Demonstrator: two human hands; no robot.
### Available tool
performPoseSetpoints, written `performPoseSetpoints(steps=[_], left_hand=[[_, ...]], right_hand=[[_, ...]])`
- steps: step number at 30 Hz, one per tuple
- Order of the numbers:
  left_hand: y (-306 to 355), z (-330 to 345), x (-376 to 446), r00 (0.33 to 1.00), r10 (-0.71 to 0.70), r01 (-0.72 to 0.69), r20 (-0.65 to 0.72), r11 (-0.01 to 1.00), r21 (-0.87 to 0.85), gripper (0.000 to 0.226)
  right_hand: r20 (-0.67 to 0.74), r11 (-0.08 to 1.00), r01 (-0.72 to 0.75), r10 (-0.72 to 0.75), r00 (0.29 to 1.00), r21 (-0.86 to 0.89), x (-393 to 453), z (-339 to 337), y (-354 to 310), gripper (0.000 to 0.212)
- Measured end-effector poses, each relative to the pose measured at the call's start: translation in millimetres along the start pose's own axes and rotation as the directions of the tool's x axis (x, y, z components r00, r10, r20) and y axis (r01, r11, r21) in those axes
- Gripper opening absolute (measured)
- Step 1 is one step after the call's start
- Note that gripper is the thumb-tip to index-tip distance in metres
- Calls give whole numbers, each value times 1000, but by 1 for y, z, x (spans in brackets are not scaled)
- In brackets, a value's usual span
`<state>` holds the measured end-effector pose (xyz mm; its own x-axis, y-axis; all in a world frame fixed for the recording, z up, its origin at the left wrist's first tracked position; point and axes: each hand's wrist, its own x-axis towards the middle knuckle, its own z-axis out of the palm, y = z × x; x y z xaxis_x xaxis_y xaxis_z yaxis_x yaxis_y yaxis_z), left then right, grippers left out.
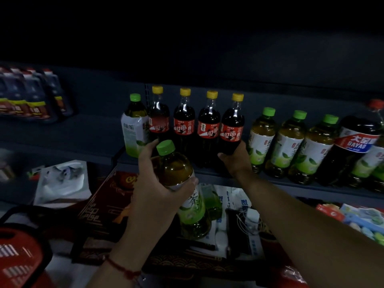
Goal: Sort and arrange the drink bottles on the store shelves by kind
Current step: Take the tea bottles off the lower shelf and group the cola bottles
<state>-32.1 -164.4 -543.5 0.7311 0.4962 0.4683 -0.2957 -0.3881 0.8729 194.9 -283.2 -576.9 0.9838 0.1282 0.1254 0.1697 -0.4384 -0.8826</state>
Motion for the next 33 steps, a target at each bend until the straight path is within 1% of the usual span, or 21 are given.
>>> performPoseSetpoints(steps=[2,4,6,7,8,10,12,13,15,17,20,22,23,25,26,27,28,31,33], left_hand=[[0,0,-1,1000,2,-2,4,1000,7,88],[3,-1,-4,1000,4,-4,2,1000,11,90],[7,-3,-6,1000,5,-5,-1,1000,8,92],[10,-3,-8,1000,7,-7,0,1000,0,93],[14,-4,-9,1000,7,-7,-1,1000,-10,93],[23,-4,-11,1000,7,-7,3,999,-36,91],[37,-3,-12,1000,31,-31,1,998,-52,88],[45,-3,-11,999,45,-45,-5,997,-60,87],[65,-8,-7,996,81,-83,-21,993,-89,89],[87,-15,-1,996,86,-89,-36,988,-122,89],[137,-34,18,986,150,-160,-70,972,-170,85],[173,-47,36,969,235,-244,-72,954,-175,86],[190,-53,47,953,297,-304,-66,941,-151,87],[223,-66,70,911,409,-412,-59,910,-53,90],[240,-73,83,887,458,-458,-58,889,14,92],[257,-79,96,860,508,-502,-50,859,105,93],[274,-85,109,831,556,-536,-34,815,218,95],[315,-96,153,756,654,-553,9,632,543,101],[334,-97,180,717,696,-529,36,509,680,103]], right_hand=[[-10,999,29,-28,1000,22,-13,-3,-3,58],[2,988,86,-87,996,129,-37,-9,-10,48],[77,976,139,-153,985,170,-73,-22,-21,41],[163,980,135,-159,974,149,-94,-31,-28,39],[272,985,120,-149,951,123,-114,-40,-34,43],[494,988,138,-155,855,70,-150,-58,-45,48],[626,978,184,-207,752,102,-175,-73,-57,43],[647,972,201,-231,727,121,-183,-81,-65,46],[623,957,271,-274,732,102,-186,-96,-81,61],[589,937,347,-309,747,51,-182,-110,-101,72],[522,873,488,-421,742,9,-178,-133,-151,74],[455,802,597,-523,721,-24,-172,-146,-190,73],[418,770,637,-567,710,-36,-167,-151,-208,74],[317,699,714,-668,673,-42,-156,-157,-244,75],[265,672,740,-708,655,-33,-151,-159,-261,71],[219,655,755,-734,643,-24,-145,-160,-279,69],[176,643,765,-751,637,-23,-138,-161,-295,72],[48,615,789,-787,615,-21,-112,-158,-338,77],[-18,611,791,-791,611,21,-92,-152,-363,69]])
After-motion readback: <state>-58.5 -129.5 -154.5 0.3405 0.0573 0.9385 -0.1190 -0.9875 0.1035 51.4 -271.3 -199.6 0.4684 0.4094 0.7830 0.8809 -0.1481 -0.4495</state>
